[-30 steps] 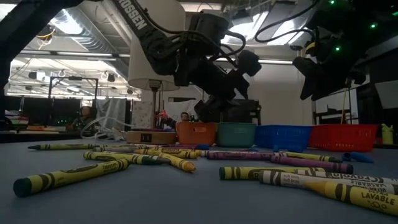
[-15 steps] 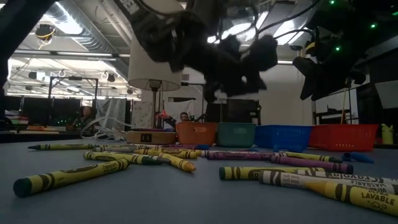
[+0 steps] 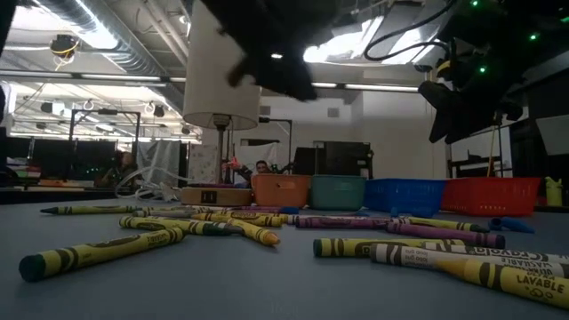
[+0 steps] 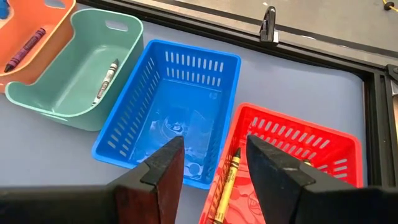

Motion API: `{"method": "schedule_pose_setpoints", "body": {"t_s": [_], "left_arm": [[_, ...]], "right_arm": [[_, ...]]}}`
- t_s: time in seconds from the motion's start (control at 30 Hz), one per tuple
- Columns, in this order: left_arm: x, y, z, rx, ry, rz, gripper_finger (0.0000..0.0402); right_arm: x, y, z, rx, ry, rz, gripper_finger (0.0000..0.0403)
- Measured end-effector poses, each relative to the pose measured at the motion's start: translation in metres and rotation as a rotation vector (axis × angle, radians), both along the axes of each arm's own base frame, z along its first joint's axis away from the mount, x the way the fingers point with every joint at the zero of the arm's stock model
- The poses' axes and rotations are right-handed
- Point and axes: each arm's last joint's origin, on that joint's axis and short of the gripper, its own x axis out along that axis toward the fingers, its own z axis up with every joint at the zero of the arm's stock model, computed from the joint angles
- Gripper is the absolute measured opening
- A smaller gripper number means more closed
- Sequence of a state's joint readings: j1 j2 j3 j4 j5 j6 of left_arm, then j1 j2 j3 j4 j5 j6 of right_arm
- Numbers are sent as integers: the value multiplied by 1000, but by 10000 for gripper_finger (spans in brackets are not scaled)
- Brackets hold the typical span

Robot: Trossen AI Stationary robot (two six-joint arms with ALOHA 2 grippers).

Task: Sort crayons
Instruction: Put the purple crayon into the light orange bin

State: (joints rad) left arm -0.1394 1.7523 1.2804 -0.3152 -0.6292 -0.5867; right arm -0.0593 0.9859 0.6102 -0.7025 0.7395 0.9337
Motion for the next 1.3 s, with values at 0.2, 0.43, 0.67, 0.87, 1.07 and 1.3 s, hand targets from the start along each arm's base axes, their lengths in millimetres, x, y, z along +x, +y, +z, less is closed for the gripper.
{"method": "schedule_pose_setpoints", "body": {"t_s": [0.2, 0.43, 0.67, 0.87, 1.07, 1.3], "left_arm": [[-39, -5, 5, -60, 192, 112, 69], [-65, 3, -19, -21, 387, 232, 69], [-87, 36, -59, -49, 538, 336, 69], [-102, 56, -66, -33, 616, 350, 69], [-132, 66, -61, -32, 590, 335, 69], [-176, 67, -68, -72, 242, 285, 69]], "right_arm": [[0, 0, 0, 0, 0, 0, 172], [0, 0, 0, 0, 1, 0, 172], [0, 0, 0, 0, 0, 0, 172], [0, 0, 0, 0, 1, 0, 172], [0, 0, 0, 0, 1, 0, 172], [0, 0, 0, 0, 1, 0, 172]]}}
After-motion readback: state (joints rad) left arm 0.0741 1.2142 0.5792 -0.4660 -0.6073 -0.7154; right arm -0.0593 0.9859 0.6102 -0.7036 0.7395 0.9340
